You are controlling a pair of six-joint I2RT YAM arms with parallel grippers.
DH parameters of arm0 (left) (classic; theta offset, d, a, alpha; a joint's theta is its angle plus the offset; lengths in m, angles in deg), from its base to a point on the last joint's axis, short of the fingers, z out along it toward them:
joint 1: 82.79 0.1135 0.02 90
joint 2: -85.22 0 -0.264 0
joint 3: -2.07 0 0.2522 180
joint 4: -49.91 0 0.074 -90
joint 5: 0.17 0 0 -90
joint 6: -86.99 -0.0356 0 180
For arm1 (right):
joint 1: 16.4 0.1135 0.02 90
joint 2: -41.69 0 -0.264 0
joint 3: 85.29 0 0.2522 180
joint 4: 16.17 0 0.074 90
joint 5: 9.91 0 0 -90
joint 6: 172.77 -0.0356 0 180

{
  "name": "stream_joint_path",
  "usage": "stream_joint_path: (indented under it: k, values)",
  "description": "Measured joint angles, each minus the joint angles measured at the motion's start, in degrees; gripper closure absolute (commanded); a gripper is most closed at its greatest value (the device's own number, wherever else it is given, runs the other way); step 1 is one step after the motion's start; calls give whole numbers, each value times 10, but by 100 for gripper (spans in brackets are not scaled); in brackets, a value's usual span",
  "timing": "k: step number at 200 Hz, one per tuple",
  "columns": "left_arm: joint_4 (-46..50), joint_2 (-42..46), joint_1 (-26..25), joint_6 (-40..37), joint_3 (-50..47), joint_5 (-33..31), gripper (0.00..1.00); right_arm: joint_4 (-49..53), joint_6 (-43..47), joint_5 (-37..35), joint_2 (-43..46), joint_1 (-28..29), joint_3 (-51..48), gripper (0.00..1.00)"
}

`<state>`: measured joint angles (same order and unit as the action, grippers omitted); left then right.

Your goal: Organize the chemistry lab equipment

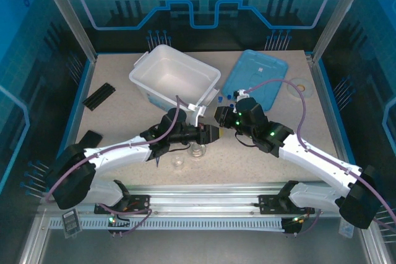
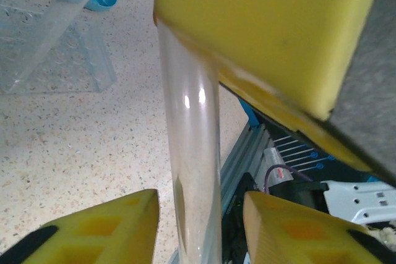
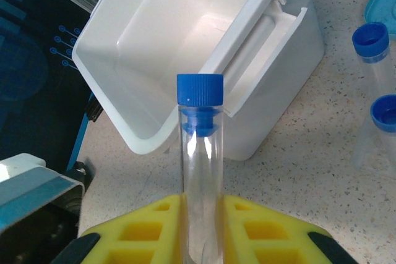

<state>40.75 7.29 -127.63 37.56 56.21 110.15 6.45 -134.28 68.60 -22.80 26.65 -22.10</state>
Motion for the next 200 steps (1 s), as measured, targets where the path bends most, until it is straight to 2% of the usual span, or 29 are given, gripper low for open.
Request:
stream_joint_path:
  k: [26,69,80,102,117,160,181,200]
  values:
    - [-1,-4,0,1,2,4,70,0,-2,0,0,0,0,78]
    - [3,-5,1,-2,5,5,89,-1,-2,0,0,0,0,78]
    - [6,-5,1,-3,5,5,90,0,-2,0,0,0,0,77]
    - [17,-4,1,-14,10,5,91,1,-2,2,1,-4,0,61]
    - [32,-3,1,-29,16,3,91,4,4,10,2,-13,0,56]
    - [101,20,0,-105,35,-19,91,40,32,88,24,-74,20,55]
    - [144,37,1,-148,36,-47,90,63,54,141,30,-133,50,55]
    - [183,46,1,-186,40,-76,90,73,73,224,17,-194,75,55]
